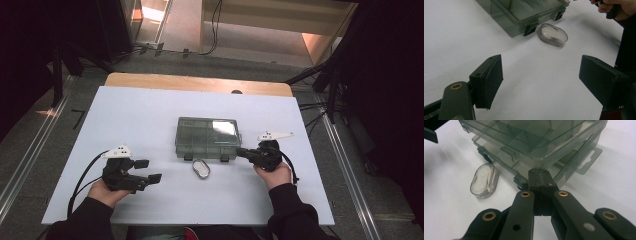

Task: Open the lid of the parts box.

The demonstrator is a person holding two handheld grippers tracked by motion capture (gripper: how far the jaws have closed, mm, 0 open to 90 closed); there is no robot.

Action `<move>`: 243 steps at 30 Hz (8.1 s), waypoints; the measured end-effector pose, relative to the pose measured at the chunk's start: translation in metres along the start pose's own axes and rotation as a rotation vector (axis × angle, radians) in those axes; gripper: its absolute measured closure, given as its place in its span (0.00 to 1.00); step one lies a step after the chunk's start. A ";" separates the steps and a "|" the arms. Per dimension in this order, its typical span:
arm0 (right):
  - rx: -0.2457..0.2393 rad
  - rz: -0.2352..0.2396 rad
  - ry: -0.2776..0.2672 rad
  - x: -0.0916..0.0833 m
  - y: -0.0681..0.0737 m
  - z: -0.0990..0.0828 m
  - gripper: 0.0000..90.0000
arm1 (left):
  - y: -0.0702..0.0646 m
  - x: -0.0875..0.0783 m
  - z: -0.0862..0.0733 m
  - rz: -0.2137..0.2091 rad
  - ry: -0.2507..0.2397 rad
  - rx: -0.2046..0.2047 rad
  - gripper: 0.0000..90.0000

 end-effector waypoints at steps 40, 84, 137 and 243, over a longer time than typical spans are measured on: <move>0.046 0.009 -0.031 0.013 -0.021 0.028 0.97 | 0.000 0.001 0.000 0.000 0.006 0.003 0.22; 0.066 0.018 -0.059 0.014 -0.027 0.047 0.97 | 0.017 0.016 0.037 0.072 -0.070 -0.021 0.22; 0.063 0.011 -0.068 0.018 -0.027 0.051 0.97 | 0.040 0.081 0.090 0.216 -0.061 0.013 0.27; 0.060 -0.202 -0.182 0.052 -0.052 0.075 0.64 | 0.068 0.121 0.125 0.319 -0.172 0.049 0.65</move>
Point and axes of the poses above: each handheld gripper's, and its own axes: x roughly forward along the jaws, z roughly out of its top, y roughly to its left, the point moved 3 cm from there along x, roughly forward along the jaws, and after that the axes turned 1 degree about -y, right-handed, at the moved point
